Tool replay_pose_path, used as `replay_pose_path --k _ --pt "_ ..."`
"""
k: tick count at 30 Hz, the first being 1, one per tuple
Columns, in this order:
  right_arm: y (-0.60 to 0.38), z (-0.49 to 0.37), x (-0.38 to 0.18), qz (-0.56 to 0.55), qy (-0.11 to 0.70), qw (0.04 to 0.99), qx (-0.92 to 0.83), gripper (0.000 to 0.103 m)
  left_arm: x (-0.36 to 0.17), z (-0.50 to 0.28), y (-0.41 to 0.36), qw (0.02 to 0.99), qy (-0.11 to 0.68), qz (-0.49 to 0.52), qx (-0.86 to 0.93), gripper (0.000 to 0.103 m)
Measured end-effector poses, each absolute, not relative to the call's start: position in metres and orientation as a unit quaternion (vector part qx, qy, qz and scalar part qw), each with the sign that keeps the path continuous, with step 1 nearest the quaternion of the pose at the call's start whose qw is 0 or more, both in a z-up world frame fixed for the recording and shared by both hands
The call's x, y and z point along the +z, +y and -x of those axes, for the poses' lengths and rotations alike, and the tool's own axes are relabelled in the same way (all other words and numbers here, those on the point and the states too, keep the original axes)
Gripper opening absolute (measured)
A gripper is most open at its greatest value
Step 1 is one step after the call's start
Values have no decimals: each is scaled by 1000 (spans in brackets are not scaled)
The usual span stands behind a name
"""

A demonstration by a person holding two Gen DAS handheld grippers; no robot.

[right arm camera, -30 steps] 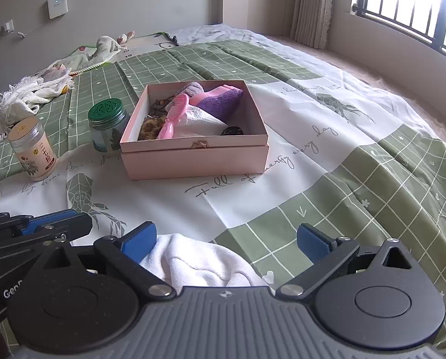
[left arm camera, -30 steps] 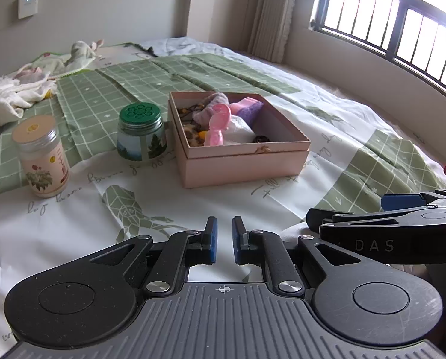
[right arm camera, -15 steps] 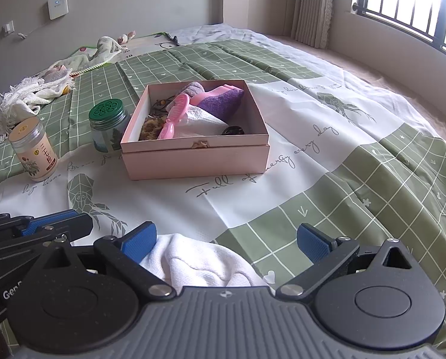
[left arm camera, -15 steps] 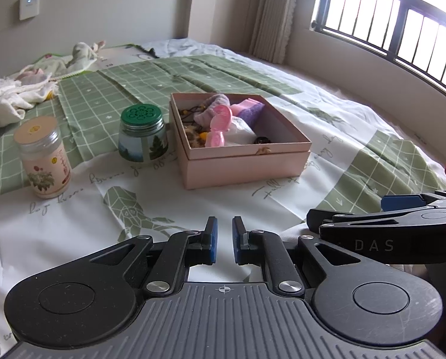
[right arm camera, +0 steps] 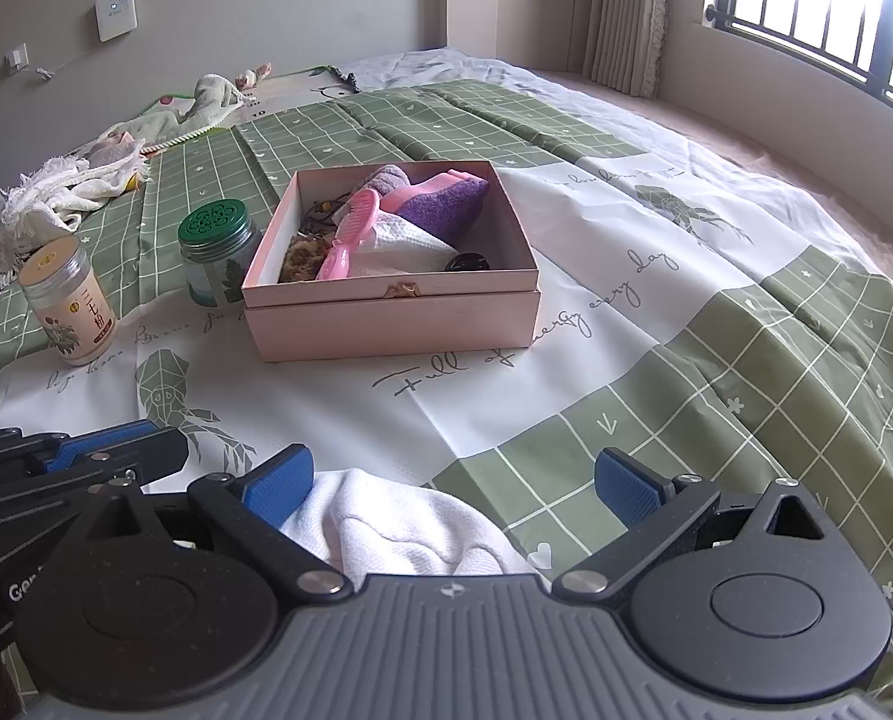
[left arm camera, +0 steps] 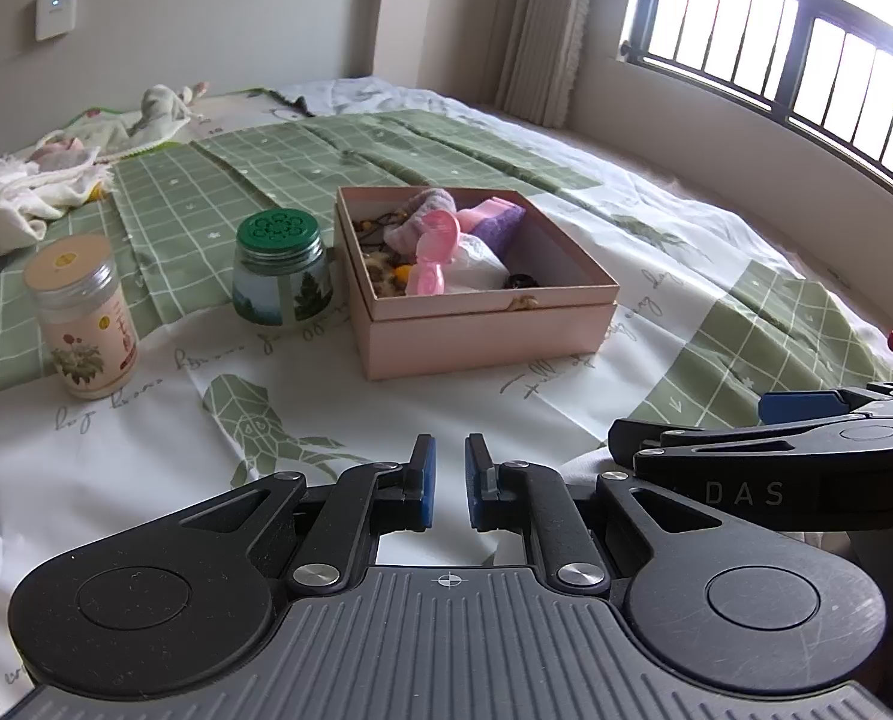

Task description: Organize soft objects

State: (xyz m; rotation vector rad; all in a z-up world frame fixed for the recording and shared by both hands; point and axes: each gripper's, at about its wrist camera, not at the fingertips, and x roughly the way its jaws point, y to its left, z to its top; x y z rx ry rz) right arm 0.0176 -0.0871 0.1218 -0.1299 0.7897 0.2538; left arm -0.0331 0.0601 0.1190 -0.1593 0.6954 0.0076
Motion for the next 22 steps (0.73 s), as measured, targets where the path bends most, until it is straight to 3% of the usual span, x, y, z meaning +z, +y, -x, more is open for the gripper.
replay_pose_path --k 22 --pt "-88 -18 121 62 384 913 124 100 119 32 61 941 329 83 -3 13"
